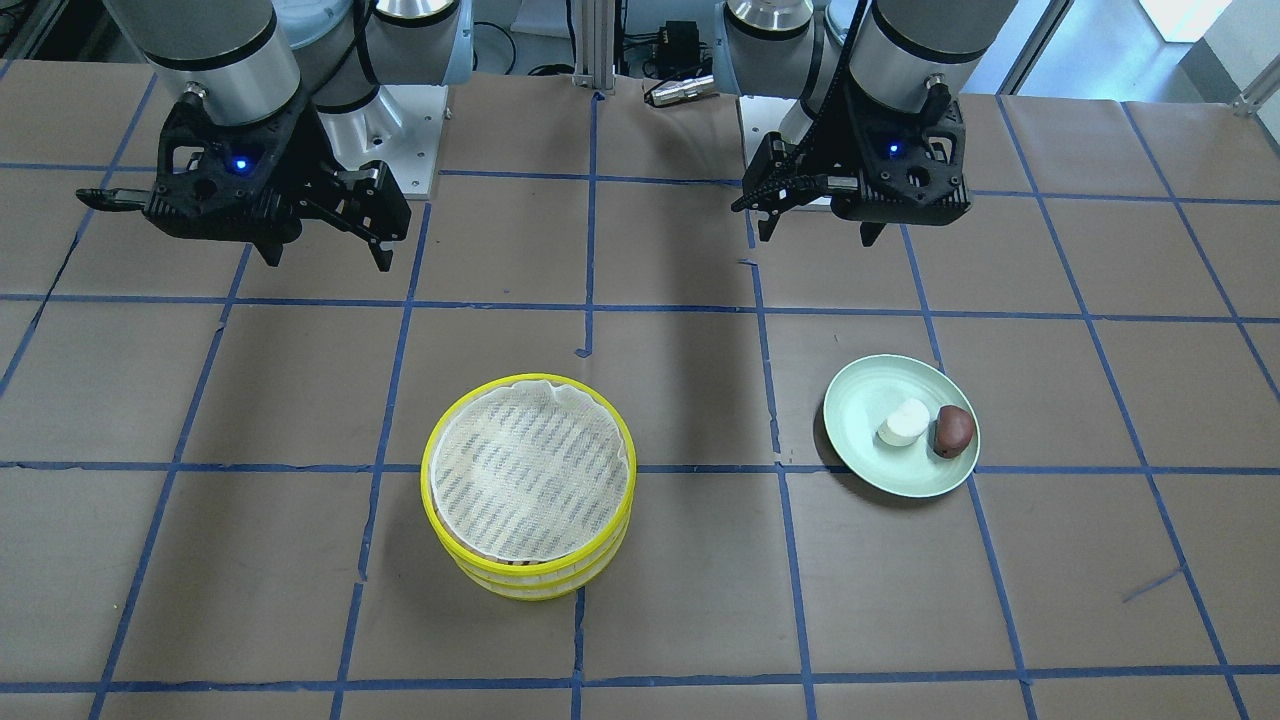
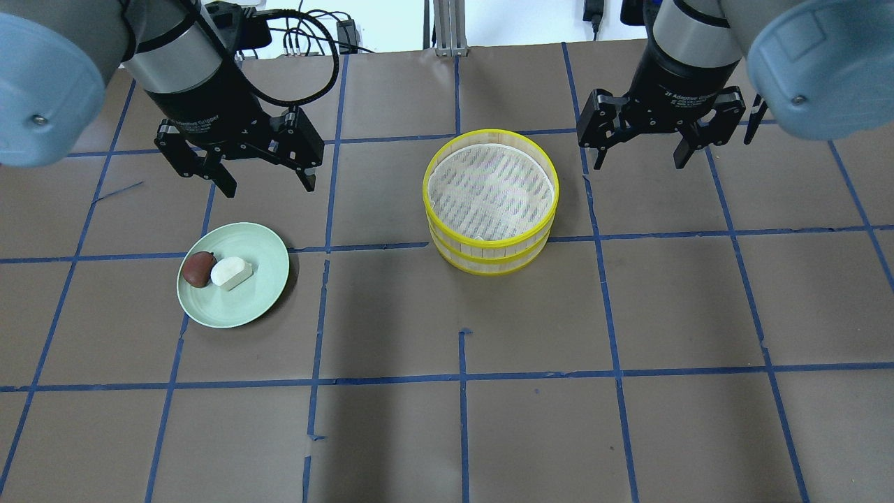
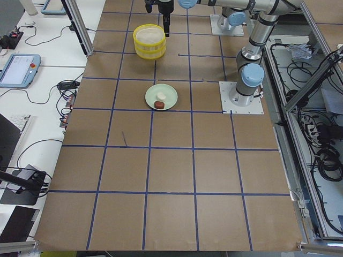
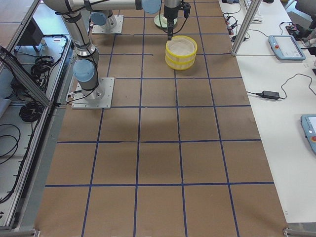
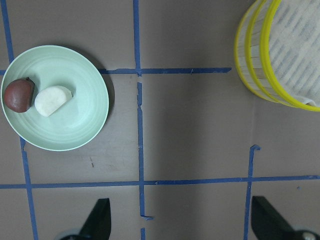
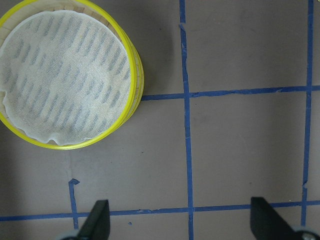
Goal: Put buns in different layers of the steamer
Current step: 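Move the right gripper to the steamer rim while the left approaches the plate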
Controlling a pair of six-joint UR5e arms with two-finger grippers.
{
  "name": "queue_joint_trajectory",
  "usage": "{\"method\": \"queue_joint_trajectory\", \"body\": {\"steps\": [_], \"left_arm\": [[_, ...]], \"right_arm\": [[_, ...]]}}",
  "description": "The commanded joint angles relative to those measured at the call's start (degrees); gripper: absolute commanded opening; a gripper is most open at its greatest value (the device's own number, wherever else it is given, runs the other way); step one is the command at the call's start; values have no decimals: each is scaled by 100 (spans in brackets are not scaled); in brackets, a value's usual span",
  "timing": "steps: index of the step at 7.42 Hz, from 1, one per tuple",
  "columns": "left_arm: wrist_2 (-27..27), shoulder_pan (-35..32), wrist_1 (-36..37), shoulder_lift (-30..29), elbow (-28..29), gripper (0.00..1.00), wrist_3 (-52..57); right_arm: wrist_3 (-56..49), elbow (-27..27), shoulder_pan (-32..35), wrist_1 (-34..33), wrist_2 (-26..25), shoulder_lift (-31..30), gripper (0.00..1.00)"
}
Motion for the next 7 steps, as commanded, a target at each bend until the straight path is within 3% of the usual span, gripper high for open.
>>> {"method": "queue_joint_trajectory", "body": {"steps": [1, 3, 6, 7], "left_arm": [[2, 0, 7, 1, 1, 100, -12], [2, 18, 59, -7, 1, 100, 14], [54, 62, 287, -174, -8, 100, 32], [159, 436, 323, -409, -17, 100, 145]], "right_arm": [[19, -4, 7, -73, 91, 1, 100], [45, 109, 59, -117, 101, 9, 100], [37, 153, 94, -1833, 215, 1184, 100], [37, 206, 95, -2119, 215, 1474, 100]]}}
